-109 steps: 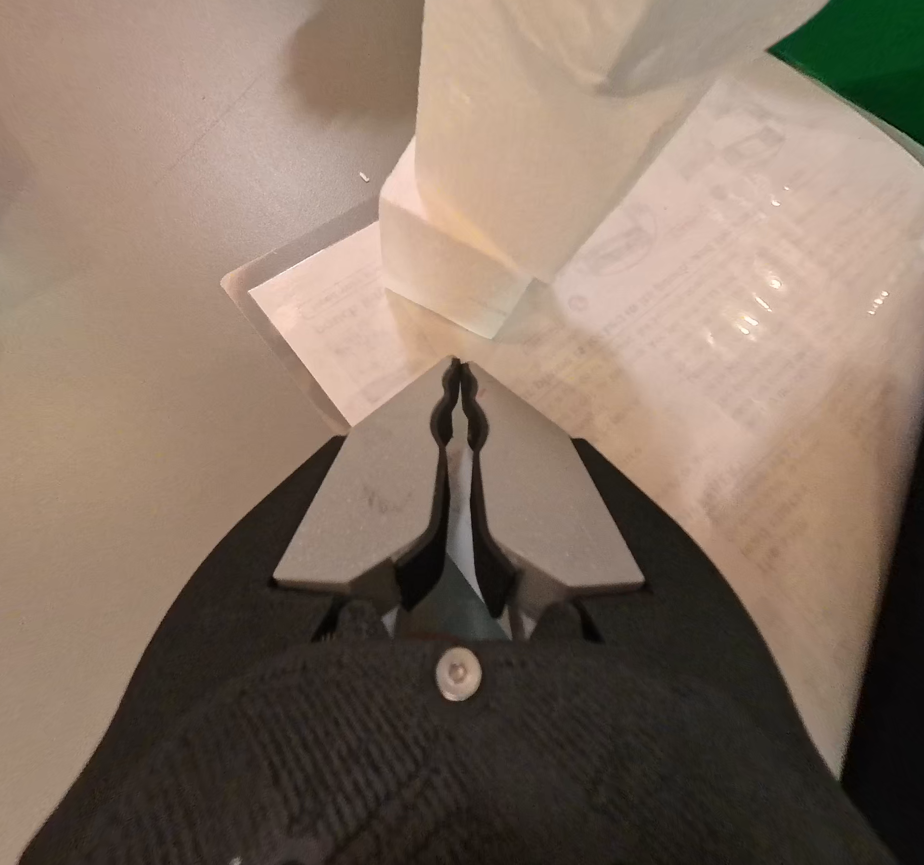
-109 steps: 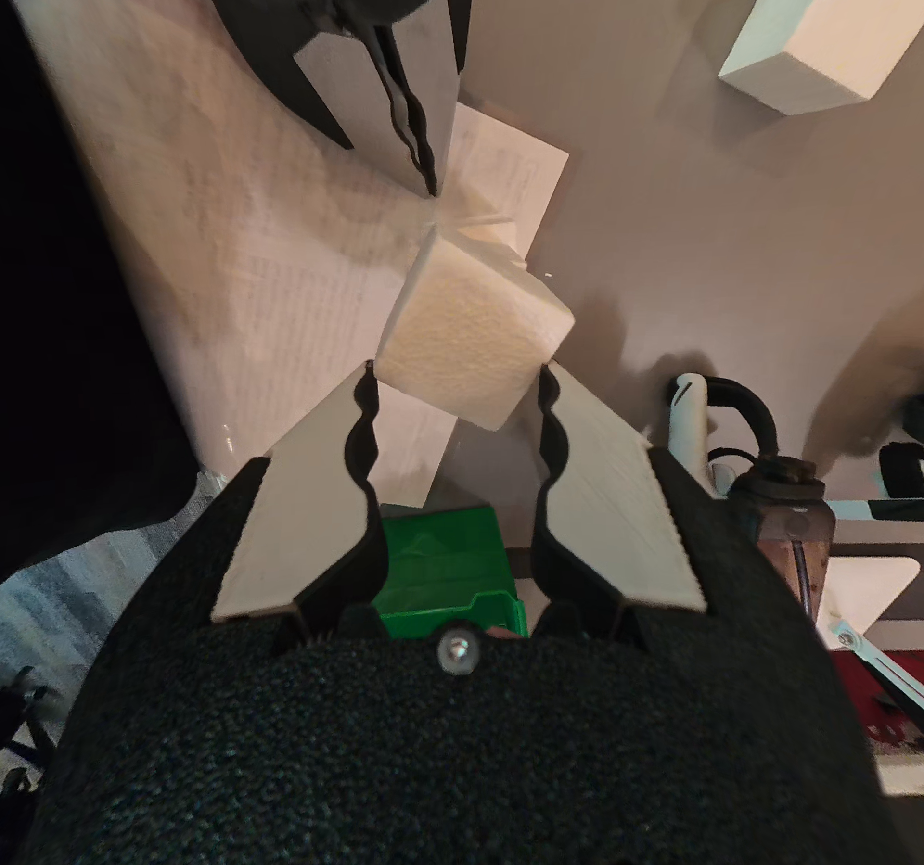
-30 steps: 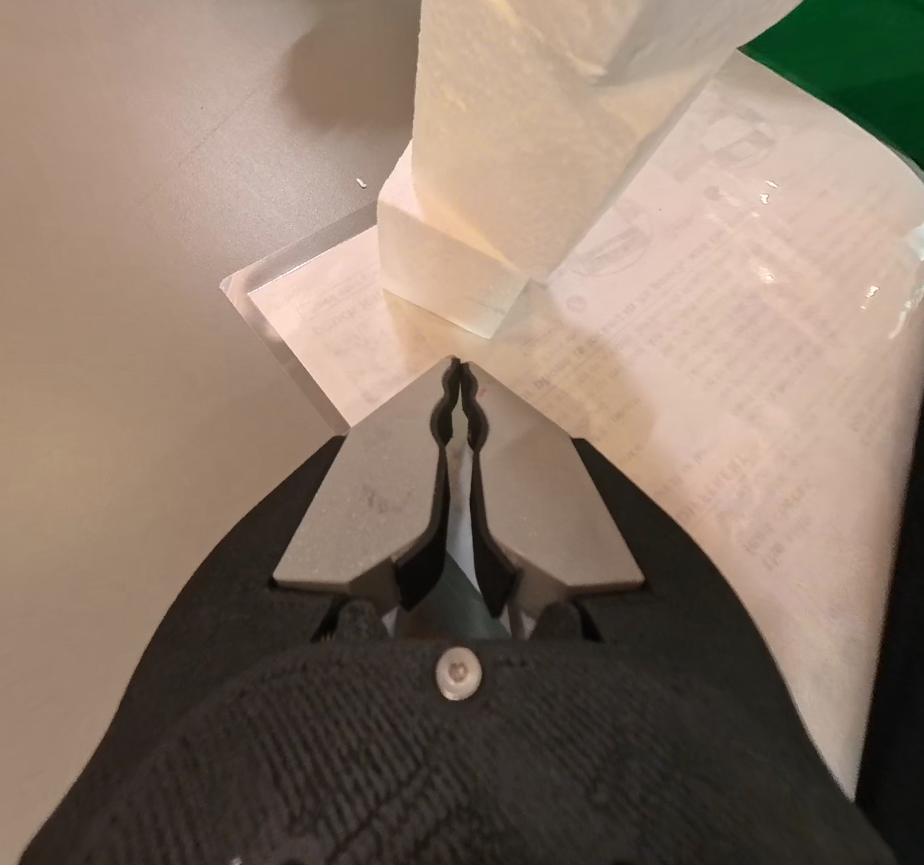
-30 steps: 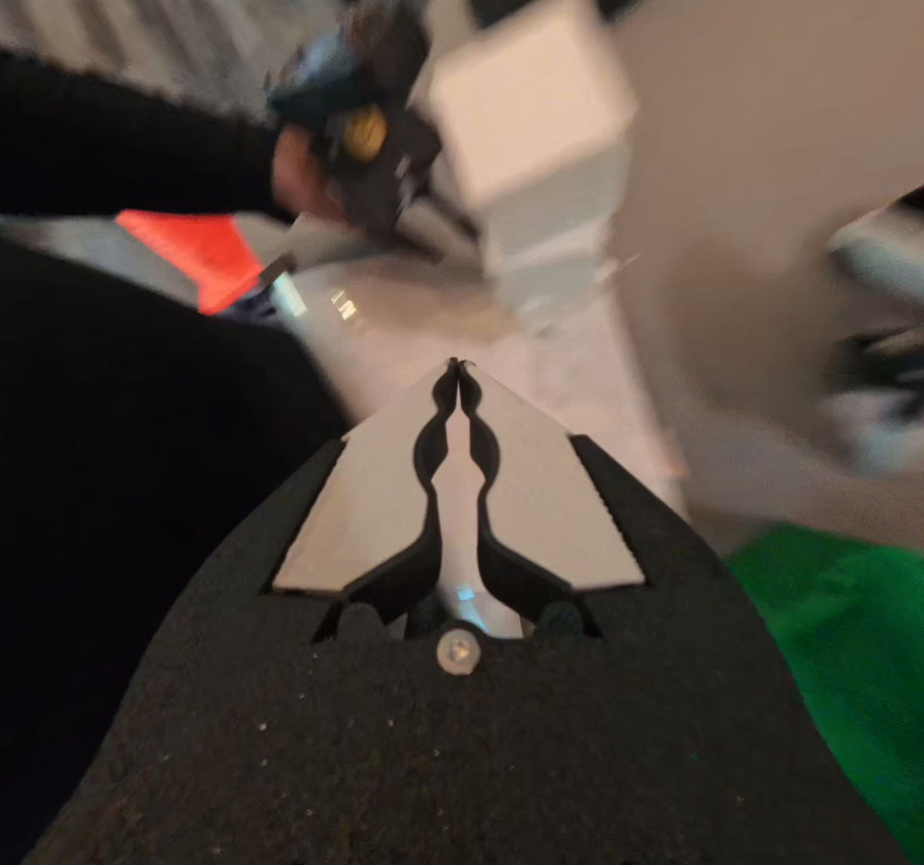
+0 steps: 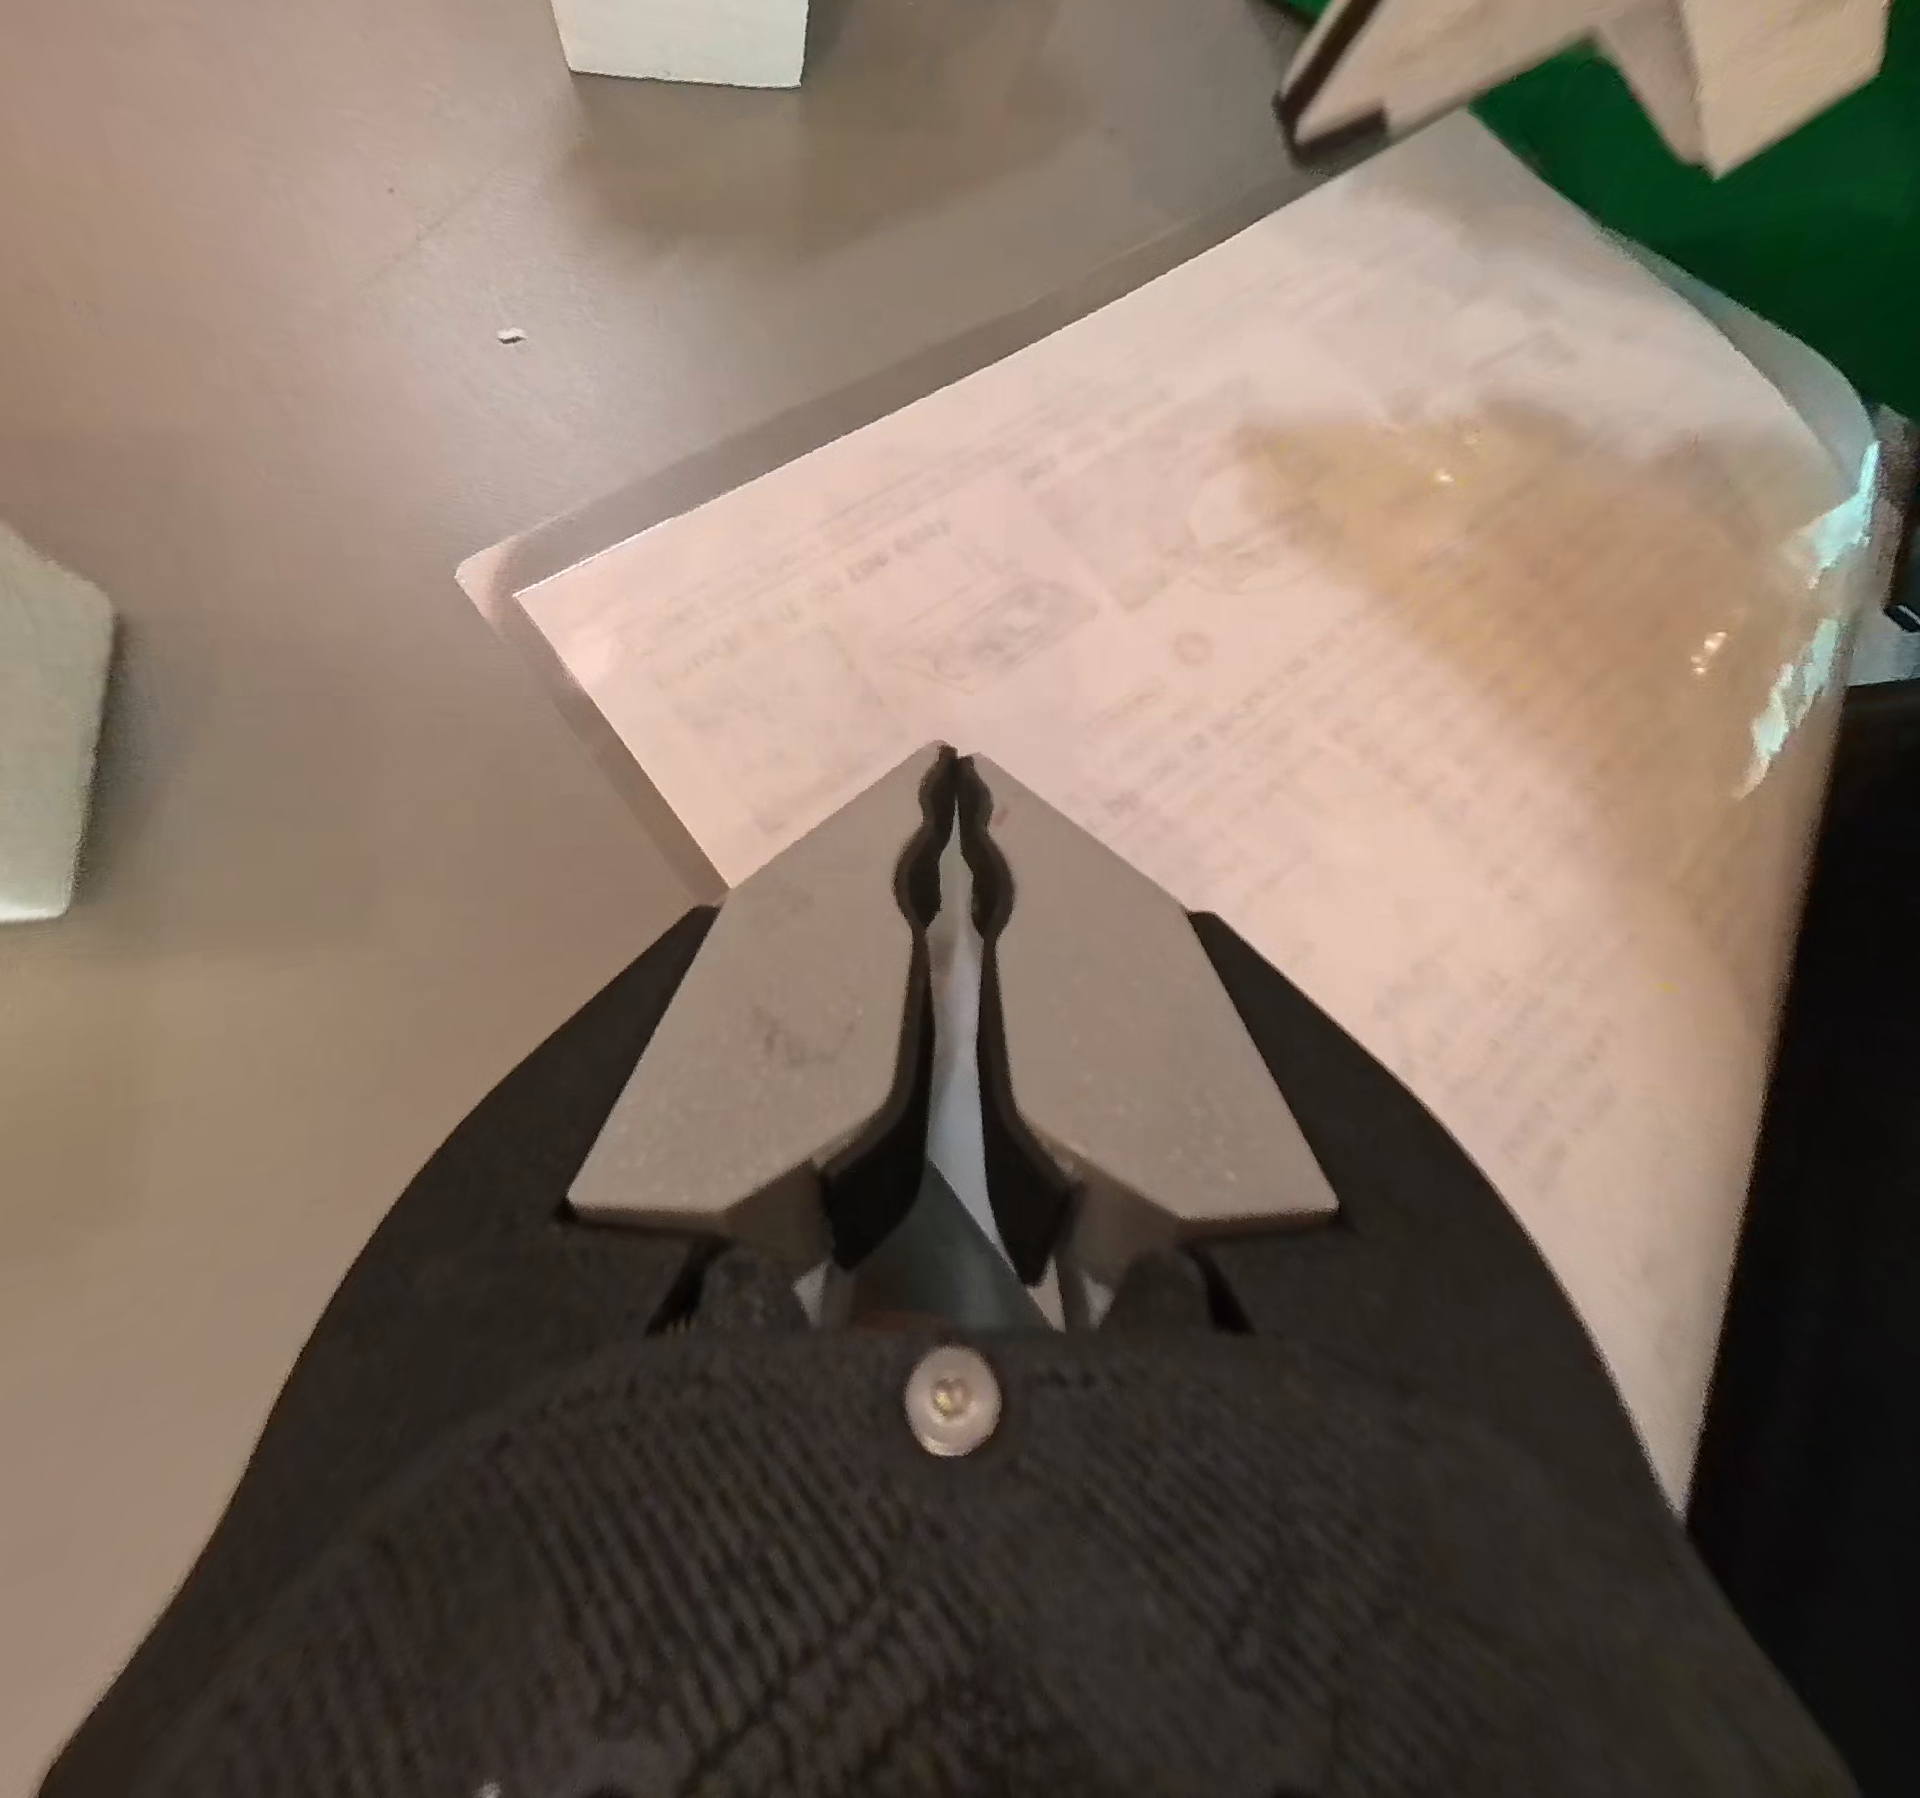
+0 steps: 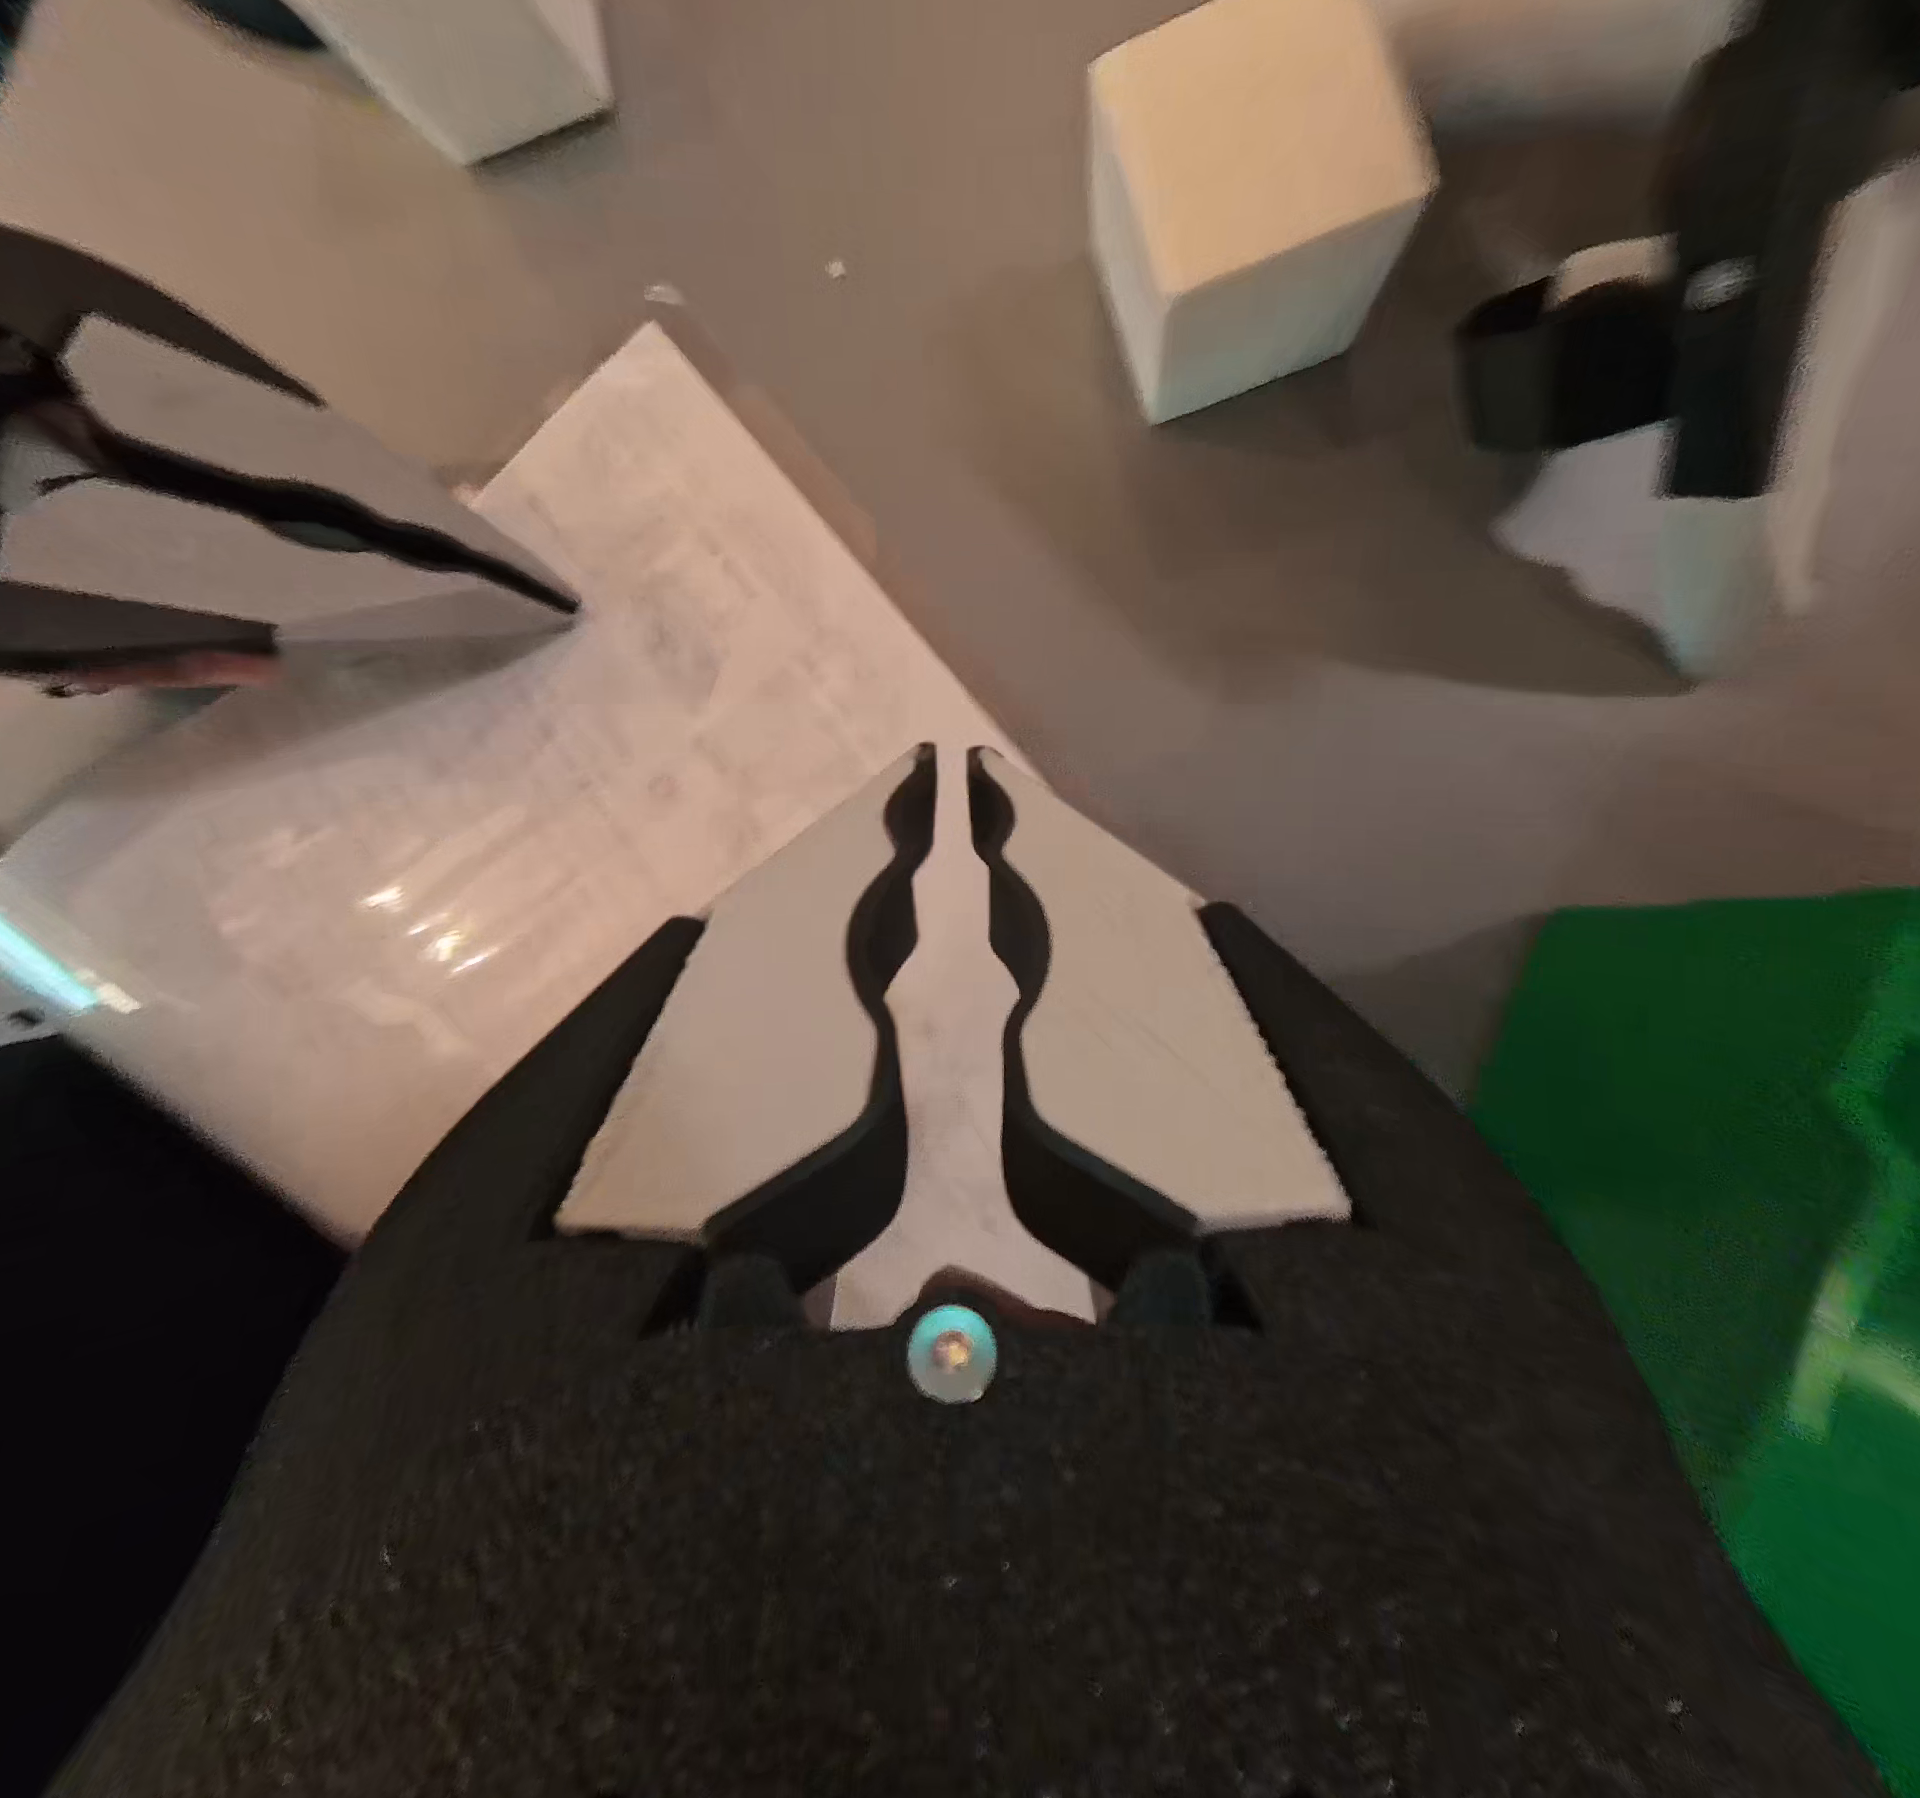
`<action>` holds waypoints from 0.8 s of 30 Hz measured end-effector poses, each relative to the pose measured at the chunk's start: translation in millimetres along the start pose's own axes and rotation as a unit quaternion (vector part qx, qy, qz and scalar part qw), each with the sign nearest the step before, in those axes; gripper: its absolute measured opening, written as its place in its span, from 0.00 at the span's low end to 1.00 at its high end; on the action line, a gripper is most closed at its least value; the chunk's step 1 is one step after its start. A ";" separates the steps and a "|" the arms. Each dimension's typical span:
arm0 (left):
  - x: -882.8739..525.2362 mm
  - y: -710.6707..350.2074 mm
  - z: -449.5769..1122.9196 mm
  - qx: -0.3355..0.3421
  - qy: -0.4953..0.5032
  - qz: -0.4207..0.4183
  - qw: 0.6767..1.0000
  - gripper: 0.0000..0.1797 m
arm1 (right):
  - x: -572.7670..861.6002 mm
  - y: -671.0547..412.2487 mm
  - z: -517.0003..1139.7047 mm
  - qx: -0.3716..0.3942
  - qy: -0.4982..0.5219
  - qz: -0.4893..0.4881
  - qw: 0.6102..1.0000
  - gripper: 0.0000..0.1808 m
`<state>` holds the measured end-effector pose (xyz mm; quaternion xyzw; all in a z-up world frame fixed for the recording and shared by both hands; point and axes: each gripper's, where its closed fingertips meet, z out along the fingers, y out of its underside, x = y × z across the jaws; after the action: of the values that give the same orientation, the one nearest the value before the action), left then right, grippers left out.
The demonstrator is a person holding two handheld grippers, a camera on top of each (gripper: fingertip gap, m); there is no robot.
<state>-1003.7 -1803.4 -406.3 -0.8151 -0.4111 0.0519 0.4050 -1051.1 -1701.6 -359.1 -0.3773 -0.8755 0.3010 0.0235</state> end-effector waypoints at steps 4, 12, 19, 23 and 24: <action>0.4 0.4 0.0 -0.010 -0.003 0.009 1.000 0.00 | -30.1 26.8 21.6 -0.066 -0.057 -0.006 0.996 0.07; 1.4 7.0 -5.9 -0.035 -0.022 0.030 0.999 0.00 | -29.4 42.8 37.7 -0.111 -0.067 -0.037 0.991 0.00; 1.0 22.0 -22.5 -0.077 -0.033 0.022 0.996 0.00 | -34.0 40.8 40.1 -0.111 -0.071 -0.066 0.989 0.00; 4.4 31.6 -40.3 -0.085 -0.029 0.002 0.996 0.09 | -48.3 44.4 35.0 -0.095 -0.073 -0.116 0.986 0.00; 5.4 33.1 -44.6 -0.084 -0.029 -0.003 0.996 0.09 | -52.6 47.0 32.6 -0.092 -0.079 -0.117 0.986 0.00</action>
<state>-960.7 -1838.1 -398.6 -0.8430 -0.4281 0.0391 0.3234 -991.9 -1728.6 -401.6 -0.2477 -0.9366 0.2435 -0.0455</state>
